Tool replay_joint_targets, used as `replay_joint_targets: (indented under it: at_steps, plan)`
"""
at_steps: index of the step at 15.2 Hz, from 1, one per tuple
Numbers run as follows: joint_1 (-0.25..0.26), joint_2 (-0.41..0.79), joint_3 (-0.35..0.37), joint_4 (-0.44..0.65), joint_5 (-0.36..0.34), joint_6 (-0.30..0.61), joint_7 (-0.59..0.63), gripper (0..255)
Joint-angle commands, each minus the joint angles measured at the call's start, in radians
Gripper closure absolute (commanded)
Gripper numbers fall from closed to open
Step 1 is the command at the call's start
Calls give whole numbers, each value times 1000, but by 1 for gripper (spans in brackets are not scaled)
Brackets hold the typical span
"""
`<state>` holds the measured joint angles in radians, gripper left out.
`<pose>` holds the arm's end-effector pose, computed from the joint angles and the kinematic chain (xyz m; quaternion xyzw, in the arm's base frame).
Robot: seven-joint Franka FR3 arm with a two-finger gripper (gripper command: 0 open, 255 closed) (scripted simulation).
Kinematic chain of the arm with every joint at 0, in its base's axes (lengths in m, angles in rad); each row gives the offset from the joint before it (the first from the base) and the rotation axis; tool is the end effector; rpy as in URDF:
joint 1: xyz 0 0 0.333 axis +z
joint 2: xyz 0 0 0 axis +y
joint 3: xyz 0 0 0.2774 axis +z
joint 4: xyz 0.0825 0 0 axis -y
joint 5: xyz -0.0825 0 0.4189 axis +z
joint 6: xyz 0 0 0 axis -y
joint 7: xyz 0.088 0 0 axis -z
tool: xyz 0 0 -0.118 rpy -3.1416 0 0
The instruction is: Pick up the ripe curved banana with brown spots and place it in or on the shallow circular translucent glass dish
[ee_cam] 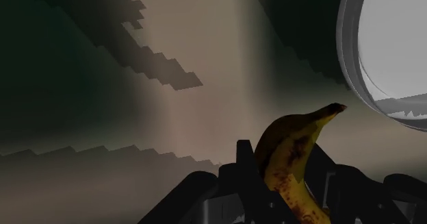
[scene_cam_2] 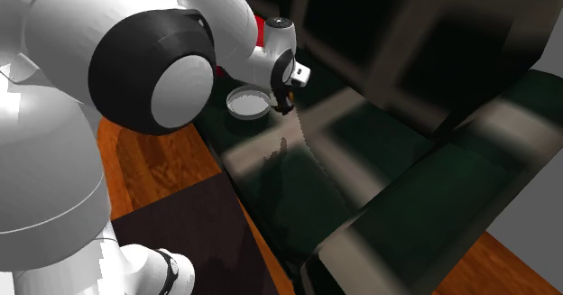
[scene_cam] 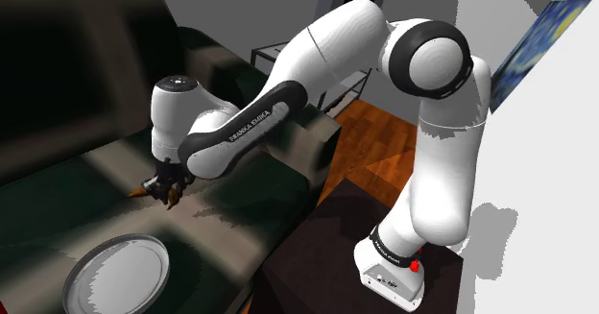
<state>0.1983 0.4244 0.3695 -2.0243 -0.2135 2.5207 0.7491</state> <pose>0.5216 0.3370 0.1884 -0.9981 0.0258 -0.0388 0.0392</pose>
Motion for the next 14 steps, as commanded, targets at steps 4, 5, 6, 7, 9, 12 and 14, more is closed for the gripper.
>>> replay_joint_targets:
  at_steps: [4,5,6,7,9,12,14]
  plan:
    - [6,-42,19,-1,19,-39,10,255]
    - [25,-43,22,-4,13,-38,36,255]
    - [43,-43,25,-5,7,-37,62,255]
    - [62,-43,28,-6,1,-37,88,255]
    - [100,-39,33,-3,-11,-38,140,255]
    - [160,-28,40,11,-32,-44,219,255]
    - [201,-17,43,26,-46,-50,271,255]
